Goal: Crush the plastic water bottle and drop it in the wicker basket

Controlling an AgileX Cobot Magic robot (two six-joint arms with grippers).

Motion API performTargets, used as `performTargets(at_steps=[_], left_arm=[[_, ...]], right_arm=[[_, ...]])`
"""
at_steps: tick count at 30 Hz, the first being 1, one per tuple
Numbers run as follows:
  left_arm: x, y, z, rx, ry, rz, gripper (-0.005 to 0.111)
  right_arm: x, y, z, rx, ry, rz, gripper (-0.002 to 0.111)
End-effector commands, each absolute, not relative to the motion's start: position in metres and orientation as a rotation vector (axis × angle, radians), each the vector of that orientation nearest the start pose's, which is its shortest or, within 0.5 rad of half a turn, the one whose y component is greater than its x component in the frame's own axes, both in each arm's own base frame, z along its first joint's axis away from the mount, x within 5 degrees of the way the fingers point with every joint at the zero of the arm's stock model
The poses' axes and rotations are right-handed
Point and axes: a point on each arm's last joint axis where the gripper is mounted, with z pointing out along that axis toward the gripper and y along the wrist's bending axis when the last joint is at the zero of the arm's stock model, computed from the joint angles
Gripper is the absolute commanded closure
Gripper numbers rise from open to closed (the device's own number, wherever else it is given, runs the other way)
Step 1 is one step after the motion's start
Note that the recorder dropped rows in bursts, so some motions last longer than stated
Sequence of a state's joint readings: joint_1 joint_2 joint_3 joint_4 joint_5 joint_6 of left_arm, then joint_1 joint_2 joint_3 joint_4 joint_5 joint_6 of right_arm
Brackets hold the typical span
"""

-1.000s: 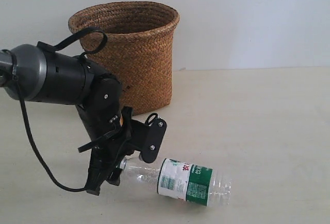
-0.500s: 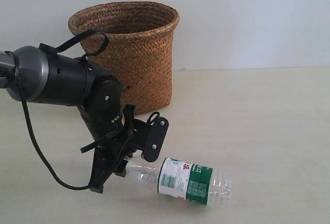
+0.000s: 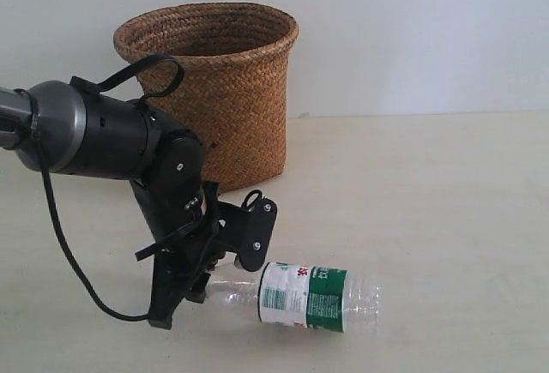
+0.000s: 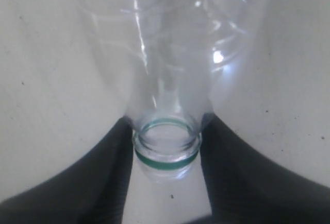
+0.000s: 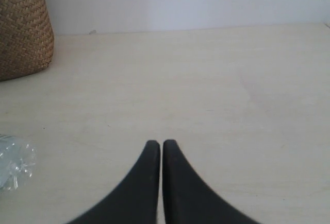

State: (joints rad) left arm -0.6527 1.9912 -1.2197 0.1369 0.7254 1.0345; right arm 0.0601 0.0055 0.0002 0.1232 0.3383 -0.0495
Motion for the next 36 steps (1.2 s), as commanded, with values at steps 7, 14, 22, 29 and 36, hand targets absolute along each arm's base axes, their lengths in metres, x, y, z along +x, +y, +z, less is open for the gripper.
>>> performTargets(at_steps=[7,14,22,29,36], left_arm=[[0.294,-0.209,0.135,-2.238,-2.22,-0.194,0.103],[0.293,-0.197,0.147,-2.136,-2.278,-0.209,0.103],[0.289,-0.193,0.164,-2.129,-2.297,-0.213,0.103],[0.291,-0.194,0.164,-2.142,-2.308,-0.215,0.103],[0.29,-0.195,0.164,-2.138,-2.314,-0.205,0.103]], right_arm=[[0.053,0.007,0.183,-0.021,1.817,0.126,0.108],[0.055,0.006,0.189,-0.014,1.755,0.122,0.108],[0.056,0.002,0.216,0.297,1.436,0.412,0.108],[0.058,0.007,0.234,0.244,1.457,0.46,0.108],[0.091,0.033,0.285,-0.061,1.696,0.472,0.108]])
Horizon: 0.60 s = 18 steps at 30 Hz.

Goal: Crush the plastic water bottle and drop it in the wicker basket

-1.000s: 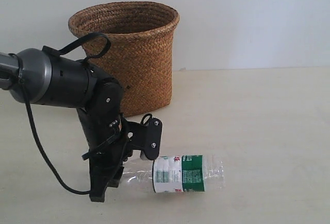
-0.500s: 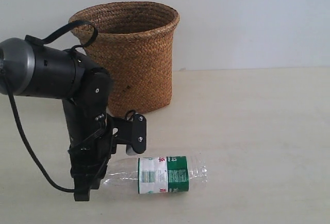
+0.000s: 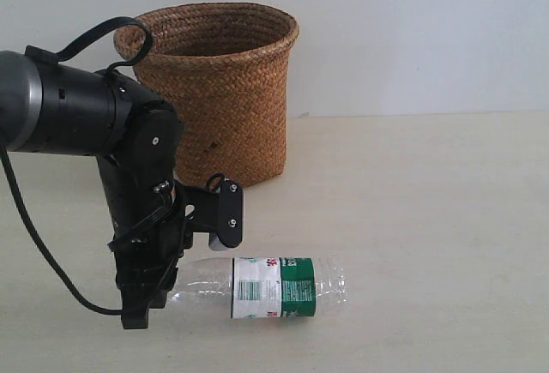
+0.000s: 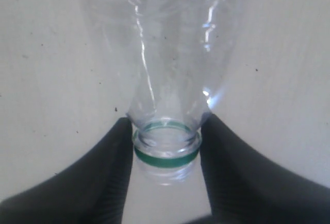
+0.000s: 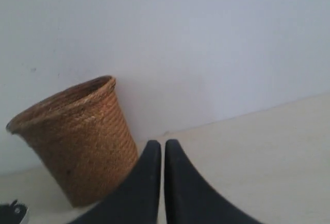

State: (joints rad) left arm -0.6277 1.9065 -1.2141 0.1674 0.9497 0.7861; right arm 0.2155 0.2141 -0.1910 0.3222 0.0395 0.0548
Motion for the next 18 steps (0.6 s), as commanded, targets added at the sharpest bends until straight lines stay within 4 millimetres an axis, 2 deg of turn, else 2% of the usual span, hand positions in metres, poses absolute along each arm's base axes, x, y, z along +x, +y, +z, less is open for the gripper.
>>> performTargets(at_steps=[1,4,5,7,12,18], left_arm=[[0.29,-0.195,0.164,2.117,2.291,0.203,0.103],[0.29,-0.195,0.164,2.111,2.297,0.192,0.103],[0.289,-0.195,0.163,2.108,2.3,0.185,0.103],[0.289,-0.196,0.163,2.104,2.304,0.178,0.103],[0.289,-0.195,0.163,2.093,2.314,0.165,0.103],[0.289,-0.192,0.158,2.061,2.324,0.108,0.103]], right_arm=[[0.097,0.039,0.289,-0.102,1.735,0.484,0.108],[0.125,0.063,0.296,-0.262,1.889,0.487,0.108],[0.144,0.081,0.292,-0.392,2.028,0.468,0.108],[0.17,0.105,0.286,-0.548,2.228,0.456,0.108],[0.204,0.129,0.28,-0.657,2.466,0.461,0.108],[0.235,0.15,0.287,-0.815,2.54,0.468,0.108]])
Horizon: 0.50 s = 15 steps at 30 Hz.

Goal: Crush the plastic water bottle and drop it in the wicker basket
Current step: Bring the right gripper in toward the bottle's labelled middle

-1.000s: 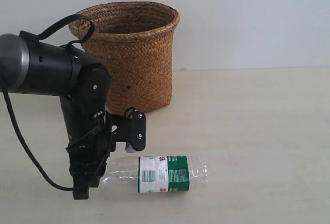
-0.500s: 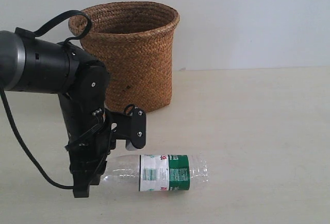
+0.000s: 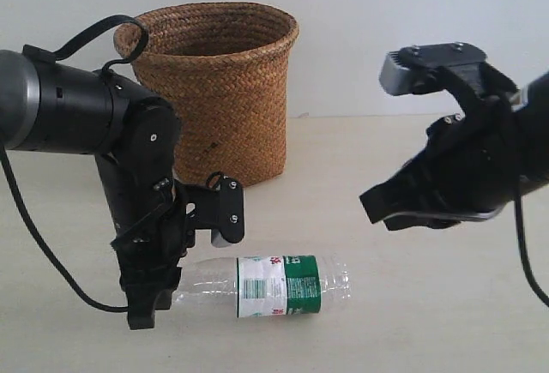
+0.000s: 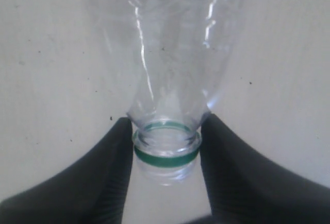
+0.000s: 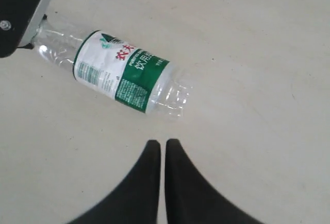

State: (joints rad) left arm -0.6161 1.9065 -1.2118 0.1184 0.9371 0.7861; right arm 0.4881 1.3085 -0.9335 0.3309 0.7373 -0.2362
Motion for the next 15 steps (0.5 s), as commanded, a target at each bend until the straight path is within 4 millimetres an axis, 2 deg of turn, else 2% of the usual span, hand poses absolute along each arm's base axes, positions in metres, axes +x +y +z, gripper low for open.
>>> performTargets(at_steps=[1,5,6,9,15], left_arm=[[0.287,-0.191,0.155,2.074,2.32,0.104,0.103],[0.283,-0.188,0.147,2.085,2.31,0.106,0.103],[0.283,-0.188,0.147,2.085,2.31,0.106,0.103],[0.284,-0.188,0.147,2.083,2.308,0.106,0.103],[0.284,-0.188,0.147,2.078,2.311,0.106,0.103]], right_arm=[[0.24,0.154,0.288,-0.839,2.565,0.472,0.108],[0.254,0.166,0.288,-0.863,2.64,0.534,0.108],[0.26,0.172,0.285,-0.849,2.657,0.583,0.108],[0.273,0.179,0.271,-0.811,2.662,0.589,0.108],[0.285,0.187,0.255,-0.847,2.619,0.601,0.108]])
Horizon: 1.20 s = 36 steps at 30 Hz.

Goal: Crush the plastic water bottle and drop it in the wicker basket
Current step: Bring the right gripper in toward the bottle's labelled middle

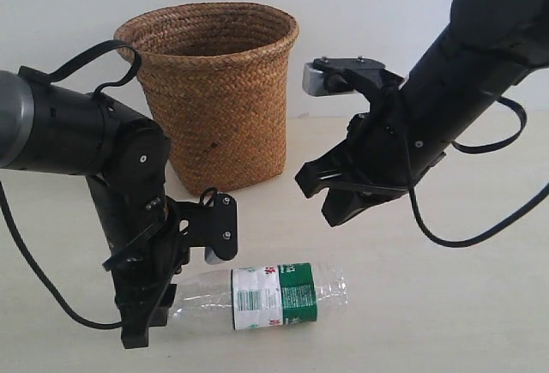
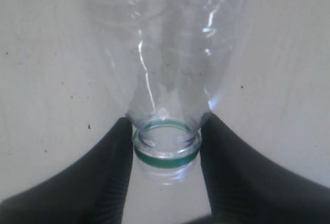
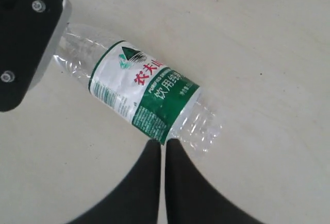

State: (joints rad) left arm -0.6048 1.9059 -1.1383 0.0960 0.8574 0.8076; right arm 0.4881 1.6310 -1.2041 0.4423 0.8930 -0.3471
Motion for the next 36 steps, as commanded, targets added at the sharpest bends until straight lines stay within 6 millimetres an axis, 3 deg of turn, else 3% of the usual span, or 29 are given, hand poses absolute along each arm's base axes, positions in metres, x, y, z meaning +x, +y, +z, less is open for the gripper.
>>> performTargets(at_steps=[1,5,9,15,20,27,36], left_arm=[[0.284,-0.188,0.147,2.078,2.311,0.106,0.103],[0.283,-0.189,0.147,2.071,2.318,0.095,0.103],[0.283,-0.189,0.147,2.071,2.318,0.095,0.103],[0.282,-0.189,0.147,2.066,2.337,0.079,0.103],[0.282,-0.189,0.147,2.063,2.339,0.079,0.103],[0.282,-0.189,0.147,2.061,2.338,0.079,0.103],[0.281,-0.188,0.147,2.065,2.348,0.078,0.103]], right_arm=[[0.287,0.188,0.25,-0.869,2.624,0.604,0.108],[0.291,0.193,0.233,-0.997,2.615,0.59,0.108],[0.285,0.213,0.215,-1.228,2.562,0.573,0.108],[0.295,0.234,0.21,-1.114,2.631,0.596,0.108],[0.3,0.232,0.211,-1.094,2.666,0.514,0.108],[0.299,0.221,0.206,-1.23,2.687,0.346,0.108],[0.303,0.223,0.186,-1.237,2.747,0.331,0.108]])
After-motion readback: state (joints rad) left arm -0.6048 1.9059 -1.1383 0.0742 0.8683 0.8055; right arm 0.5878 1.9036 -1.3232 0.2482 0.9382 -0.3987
